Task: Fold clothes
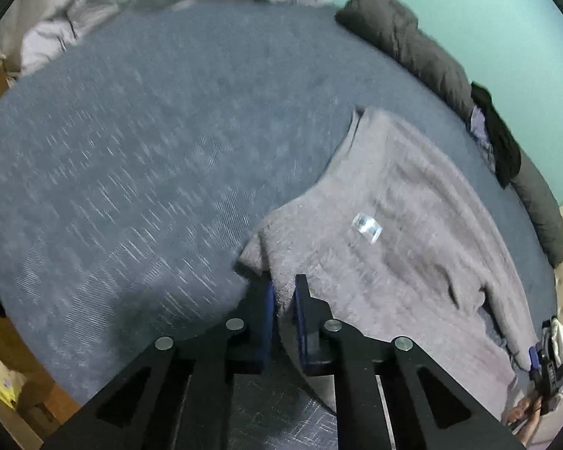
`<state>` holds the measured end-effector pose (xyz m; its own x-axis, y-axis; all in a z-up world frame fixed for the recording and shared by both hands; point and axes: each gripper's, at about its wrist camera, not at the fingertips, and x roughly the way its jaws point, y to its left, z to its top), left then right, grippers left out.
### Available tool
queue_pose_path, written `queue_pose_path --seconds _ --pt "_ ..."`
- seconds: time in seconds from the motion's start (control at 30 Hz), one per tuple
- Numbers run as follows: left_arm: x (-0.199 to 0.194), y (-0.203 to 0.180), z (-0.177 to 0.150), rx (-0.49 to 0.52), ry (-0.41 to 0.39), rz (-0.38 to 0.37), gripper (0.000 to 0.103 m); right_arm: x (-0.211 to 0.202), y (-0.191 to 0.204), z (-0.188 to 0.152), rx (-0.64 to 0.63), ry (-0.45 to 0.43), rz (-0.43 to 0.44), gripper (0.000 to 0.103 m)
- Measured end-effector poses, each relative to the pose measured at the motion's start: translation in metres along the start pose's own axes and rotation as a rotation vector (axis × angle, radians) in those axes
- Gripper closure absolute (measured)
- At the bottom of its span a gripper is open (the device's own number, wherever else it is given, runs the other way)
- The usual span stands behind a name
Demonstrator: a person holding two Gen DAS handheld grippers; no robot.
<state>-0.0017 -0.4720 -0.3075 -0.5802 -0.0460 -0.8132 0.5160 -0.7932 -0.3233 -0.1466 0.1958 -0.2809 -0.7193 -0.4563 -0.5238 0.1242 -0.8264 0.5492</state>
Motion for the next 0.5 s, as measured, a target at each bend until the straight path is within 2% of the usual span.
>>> queue_pose_path --seconds 0.17,0.27,0.5 --pt "0.03 0.007 -0.006 0.023 0.095 0.083 0.093 0.002 -0.003 0.0 0.014 0.008 -0.003 0.064" --pt "0.034 0.01 -0.006 -0.019 0.082 0.068 0.093 0.0 -0.004 0.001 0.015 0.008 -0.008 0.064" --pt "0.034 0.012 -0.003 -0.027 0.083 0.047 0.092 -0.006 -0.013 0.008 0.04 0.003 -0.039 0.064"
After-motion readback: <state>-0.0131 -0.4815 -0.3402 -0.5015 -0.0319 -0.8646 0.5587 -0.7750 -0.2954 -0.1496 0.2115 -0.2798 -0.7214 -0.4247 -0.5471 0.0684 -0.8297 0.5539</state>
